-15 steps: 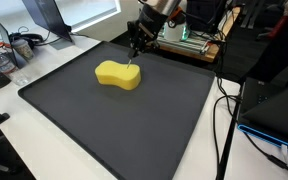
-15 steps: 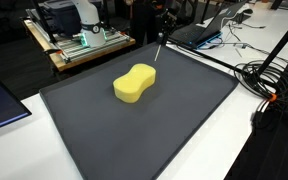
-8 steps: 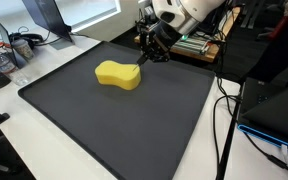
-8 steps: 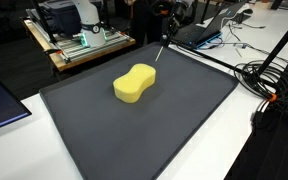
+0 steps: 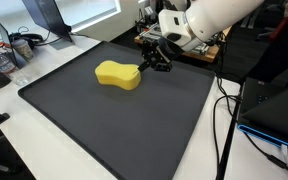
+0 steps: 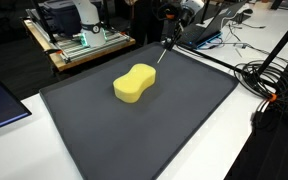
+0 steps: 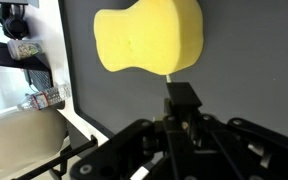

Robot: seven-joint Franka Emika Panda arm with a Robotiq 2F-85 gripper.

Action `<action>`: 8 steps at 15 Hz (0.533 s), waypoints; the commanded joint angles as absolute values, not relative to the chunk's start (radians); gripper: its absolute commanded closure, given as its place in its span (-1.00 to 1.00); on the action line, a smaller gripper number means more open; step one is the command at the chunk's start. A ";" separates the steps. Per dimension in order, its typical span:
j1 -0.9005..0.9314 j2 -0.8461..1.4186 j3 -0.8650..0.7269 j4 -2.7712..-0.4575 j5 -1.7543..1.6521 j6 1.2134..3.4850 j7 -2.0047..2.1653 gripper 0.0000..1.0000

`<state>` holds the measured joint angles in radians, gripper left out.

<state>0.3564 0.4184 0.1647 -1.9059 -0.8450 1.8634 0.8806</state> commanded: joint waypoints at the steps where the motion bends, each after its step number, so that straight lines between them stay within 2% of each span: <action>1: 0.328 0.497 0.153 -1.775 -0.784 1.814 0.764 0.94; 8: 0.236 0.574 0.099 -1.590 -0.548 1.780 0.492 0.94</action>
